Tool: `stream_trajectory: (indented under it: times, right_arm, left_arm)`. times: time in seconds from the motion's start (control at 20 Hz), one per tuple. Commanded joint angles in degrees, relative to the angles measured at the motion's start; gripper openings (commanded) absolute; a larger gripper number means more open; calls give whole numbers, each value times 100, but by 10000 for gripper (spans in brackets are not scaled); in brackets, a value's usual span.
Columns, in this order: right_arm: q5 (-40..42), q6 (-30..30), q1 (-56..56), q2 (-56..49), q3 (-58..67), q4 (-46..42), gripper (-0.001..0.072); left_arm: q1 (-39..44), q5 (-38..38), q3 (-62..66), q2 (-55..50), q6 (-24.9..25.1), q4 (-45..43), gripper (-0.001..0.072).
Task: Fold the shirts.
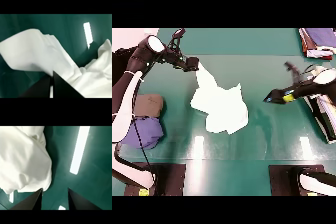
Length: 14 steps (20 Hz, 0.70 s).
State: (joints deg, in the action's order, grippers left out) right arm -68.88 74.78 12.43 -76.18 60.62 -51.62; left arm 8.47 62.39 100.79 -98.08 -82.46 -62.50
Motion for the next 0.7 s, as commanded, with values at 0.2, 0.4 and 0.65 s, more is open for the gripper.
stream_trajectory:
  times: [0.2, 0.4, 0.65]
  right_arm:
    - [824, -245, 1067, -1659, 319, 813, 461]
    - [787, -249, 1172, -2159, 824, 798, 199]
    - [431, -450, 1099, -1823, 1425, 74, 16]
  left_arm:
    - [-4, 452, 116, 48, 42, -59, 27]
    - [-4, 575, 118, 48, 44, -59, 26]
    - [-7, 678, 446, 260, 37, -251, 26]
